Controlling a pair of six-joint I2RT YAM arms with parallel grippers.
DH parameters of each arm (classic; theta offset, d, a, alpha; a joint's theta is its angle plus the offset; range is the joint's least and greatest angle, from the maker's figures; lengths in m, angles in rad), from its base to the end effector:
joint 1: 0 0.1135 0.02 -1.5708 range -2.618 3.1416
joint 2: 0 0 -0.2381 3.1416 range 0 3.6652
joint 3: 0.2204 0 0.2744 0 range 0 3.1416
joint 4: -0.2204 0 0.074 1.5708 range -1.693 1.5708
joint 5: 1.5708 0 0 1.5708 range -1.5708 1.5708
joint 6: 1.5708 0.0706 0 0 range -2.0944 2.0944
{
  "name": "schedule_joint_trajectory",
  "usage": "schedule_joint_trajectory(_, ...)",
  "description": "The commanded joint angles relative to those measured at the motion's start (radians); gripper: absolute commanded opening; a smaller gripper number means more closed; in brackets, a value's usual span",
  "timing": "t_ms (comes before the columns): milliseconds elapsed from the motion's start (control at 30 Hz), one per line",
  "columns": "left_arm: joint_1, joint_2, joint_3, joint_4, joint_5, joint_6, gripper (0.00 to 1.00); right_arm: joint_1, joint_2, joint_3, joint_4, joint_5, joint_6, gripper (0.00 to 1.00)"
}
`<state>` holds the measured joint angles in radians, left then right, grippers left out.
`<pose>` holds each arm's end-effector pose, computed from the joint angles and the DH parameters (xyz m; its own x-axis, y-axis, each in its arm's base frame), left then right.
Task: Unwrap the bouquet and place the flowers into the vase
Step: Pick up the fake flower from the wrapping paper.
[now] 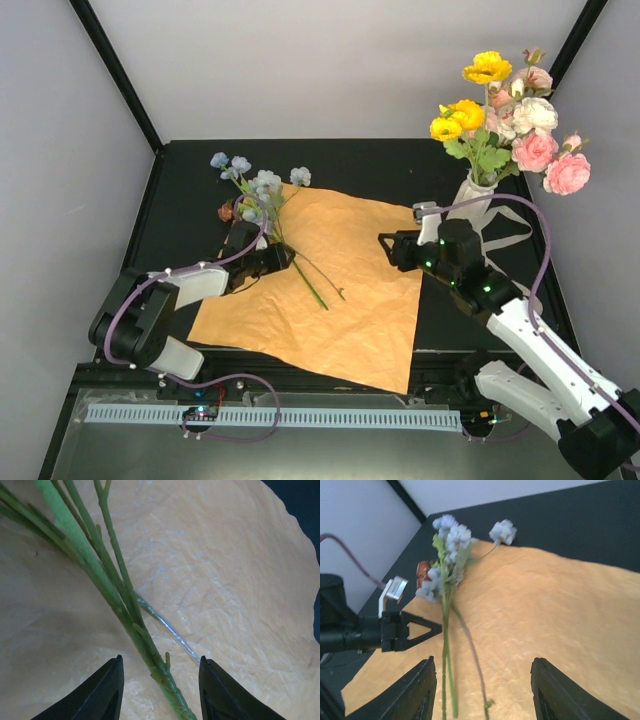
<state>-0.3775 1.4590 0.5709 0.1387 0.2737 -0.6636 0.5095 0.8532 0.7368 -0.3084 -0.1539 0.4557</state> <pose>0.2838 -0.1331 0.0835 -0.8307 -0.3085 -0.4633 0.0344 0.8023 -0.5960 0.2281 0.1398 0.2621 -0.5888 0.1692 -0.7903 -0.3839 0.8019 0.4577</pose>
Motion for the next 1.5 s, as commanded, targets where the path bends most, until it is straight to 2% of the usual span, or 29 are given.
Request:
schedule_joint_trajectory(0, 0.014, 0.038, -0.008, 0.111, 0.116, -0.027, 0.44, 0.084, 0.065, -0.024, 0.068, -0.039, 0.032, 0.54)
schedule_joint_trajectory(233, 0.040, 0.002, -0.025, 0.088, 0.177, -0.041, 0.45, 0.243, 0.232, 0.010, 0.123, -0.016, 0.073, 0.54)
schedule_joint_trajectory(400, 0.074, -0.056, -0.014, 0.009, 0.204, -0.045, 0.47, 0.322, 0.388, 0.056, 0.178, -0.032, 0.073, 0.55)
schedule_joint_trajectory(567, 0.112, -0.164, -0.028, -0.042, 0.204, -0.056, 0.49, 0.359, 0.591, 0.096, 0.232, -0.138, 0.058, 0.54)
schedule_joint_trajectory(833, 0.130, -0.236, -0.034, -0.115, 0.215, -0.025, 0.52, 0.383, 0.863, 0.174, 0.270, -0.255, 0.036, 0.51)
schedule_joint_trajectory(1000, 0.131, -0.250, -0.044, -0.147, 0.198, 0.003, 0.53, 0.389, 0.913, 0.185, 0.283, -0.251, 0.029, 0.40)
schedule_joint_trajectory(1167, 0.131, -0.254, -0.057, -0.138, 0.208, 0.005, 0.52, 0.389, 0.896, 0.174, 0.285, -0.214, 0.022, 0.15)
schedule_joint_trajectory(1267, 0.131, -0.244, -0.056, -0.134, 0.234, -0.002, 0.52, 0.388, 0.860, 0.153, 0.302, -0.198, 0.021, 0.04)
schedule_joint_trajectory(1467, 0.131, -0.264, -0.084, -0.052, 0.333, -0.076, 0.54, 0.390, 0.798, 0.110, 0.361, -0.170, 0.011, 0.01)
